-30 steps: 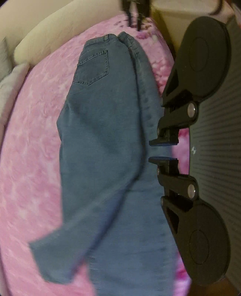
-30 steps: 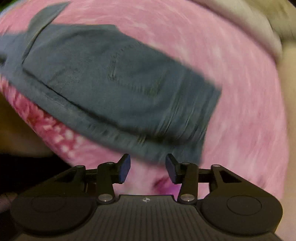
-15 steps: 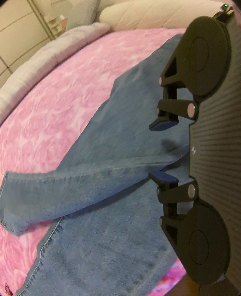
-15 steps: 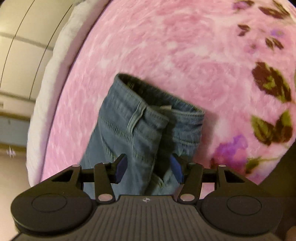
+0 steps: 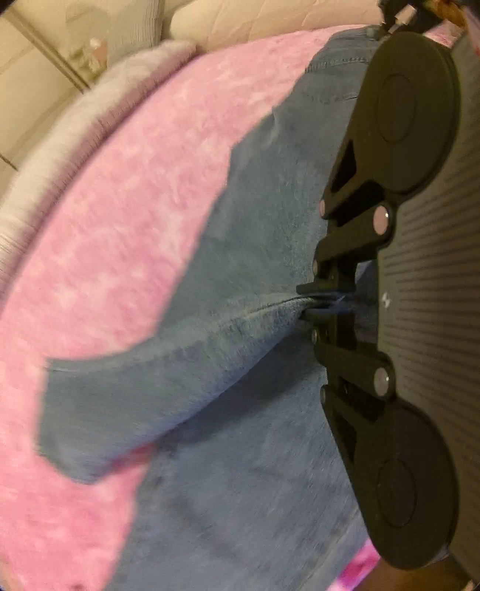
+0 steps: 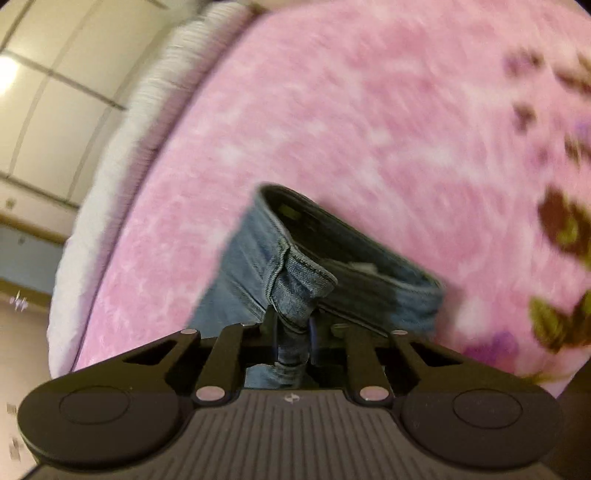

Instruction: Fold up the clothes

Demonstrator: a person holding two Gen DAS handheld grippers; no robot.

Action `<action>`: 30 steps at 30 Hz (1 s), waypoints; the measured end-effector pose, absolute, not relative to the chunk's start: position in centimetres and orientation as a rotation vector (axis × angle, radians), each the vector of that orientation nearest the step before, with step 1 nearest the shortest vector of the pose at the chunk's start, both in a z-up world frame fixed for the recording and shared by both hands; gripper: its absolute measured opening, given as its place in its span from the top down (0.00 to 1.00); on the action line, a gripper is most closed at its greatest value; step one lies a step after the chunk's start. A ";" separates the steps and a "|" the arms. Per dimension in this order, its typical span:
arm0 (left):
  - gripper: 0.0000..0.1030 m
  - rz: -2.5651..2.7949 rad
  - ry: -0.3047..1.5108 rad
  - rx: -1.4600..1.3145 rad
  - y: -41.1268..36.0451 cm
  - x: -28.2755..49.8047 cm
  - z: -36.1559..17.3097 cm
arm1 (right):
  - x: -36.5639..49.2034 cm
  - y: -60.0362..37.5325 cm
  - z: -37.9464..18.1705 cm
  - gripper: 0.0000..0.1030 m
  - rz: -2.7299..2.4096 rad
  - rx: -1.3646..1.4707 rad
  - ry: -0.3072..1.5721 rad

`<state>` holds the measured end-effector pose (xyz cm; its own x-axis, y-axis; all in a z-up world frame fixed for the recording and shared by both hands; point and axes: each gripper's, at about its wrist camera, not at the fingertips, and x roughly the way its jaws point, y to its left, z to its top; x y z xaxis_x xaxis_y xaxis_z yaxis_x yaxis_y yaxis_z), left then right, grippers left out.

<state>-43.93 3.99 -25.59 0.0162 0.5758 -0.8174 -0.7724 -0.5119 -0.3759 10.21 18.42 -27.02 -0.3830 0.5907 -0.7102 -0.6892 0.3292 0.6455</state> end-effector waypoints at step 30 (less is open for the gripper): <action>0.80 1.859 0.571 -1.289 -8.9 -41.4 -15.0 | -0.3 12.9 -19.6 0.38 1.586 -0.741 1.343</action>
